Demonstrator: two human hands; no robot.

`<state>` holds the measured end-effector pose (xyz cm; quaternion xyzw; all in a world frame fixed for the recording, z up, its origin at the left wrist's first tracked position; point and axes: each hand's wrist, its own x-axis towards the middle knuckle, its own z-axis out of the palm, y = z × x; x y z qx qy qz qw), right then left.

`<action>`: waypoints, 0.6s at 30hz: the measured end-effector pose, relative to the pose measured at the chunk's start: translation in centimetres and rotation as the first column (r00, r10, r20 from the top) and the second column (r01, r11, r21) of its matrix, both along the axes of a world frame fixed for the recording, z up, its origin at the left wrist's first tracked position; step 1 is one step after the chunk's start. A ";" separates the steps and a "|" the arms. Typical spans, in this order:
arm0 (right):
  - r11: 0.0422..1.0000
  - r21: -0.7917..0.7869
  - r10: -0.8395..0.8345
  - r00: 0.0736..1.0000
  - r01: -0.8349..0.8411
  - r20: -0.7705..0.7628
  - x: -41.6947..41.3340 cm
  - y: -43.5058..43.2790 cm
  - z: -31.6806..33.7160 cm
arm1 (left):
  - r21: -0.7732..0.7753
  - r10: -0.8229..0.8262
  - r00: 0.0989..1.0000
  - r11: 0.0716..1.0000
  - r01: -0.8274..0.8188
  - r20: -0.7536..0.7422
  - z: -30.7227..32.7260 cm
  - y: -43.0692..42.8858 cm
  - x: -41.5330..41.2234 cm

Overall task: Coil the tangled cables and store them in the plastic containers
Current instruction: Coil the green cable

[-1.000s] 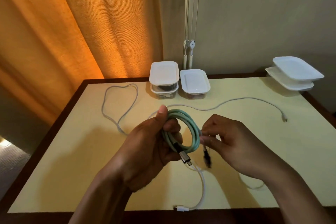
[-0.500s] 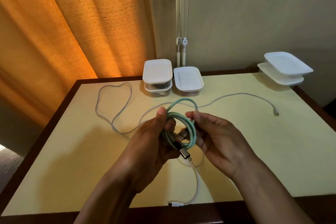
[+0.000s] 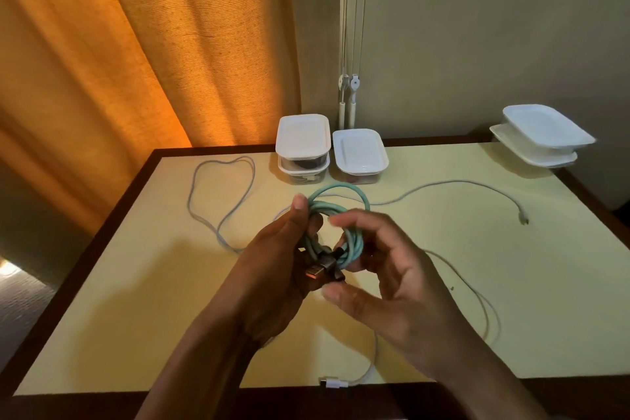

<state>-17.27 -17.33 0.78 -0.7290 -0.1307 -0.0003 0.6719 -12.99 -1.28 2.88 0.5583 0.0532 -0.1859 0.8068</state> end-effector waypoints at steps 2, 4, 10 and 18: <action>0.982 -0.185 -0.011 0.998 0.024 0.067 -0.2 0.1 0.1 | 0.040 0.002 1.000 0.999 -0.002 0.001 0.0 0.3 0.0; 0.940 -0.329 -0.052 0.992 0.088 0.117 -0.2 0.4 0.2 | 0.046 -0.007 1.000 0.999 0.006 0.021 0.1 0.4 0.0; 0.861 -0.398 -0.196 0.928 0.317 0.317 0.1 0.8 -0.7 | 0.041 0.005 0.998 0.999 -0.008 0.062 -0.2 0.3 0.3; 0.915 -0.288 -0.219 0.947 0.283 0.235 0.0 0.5 -0.2 | 0.191 0.046 0.994 0.980 -0.064 0.099 -0.8 0.5 0.7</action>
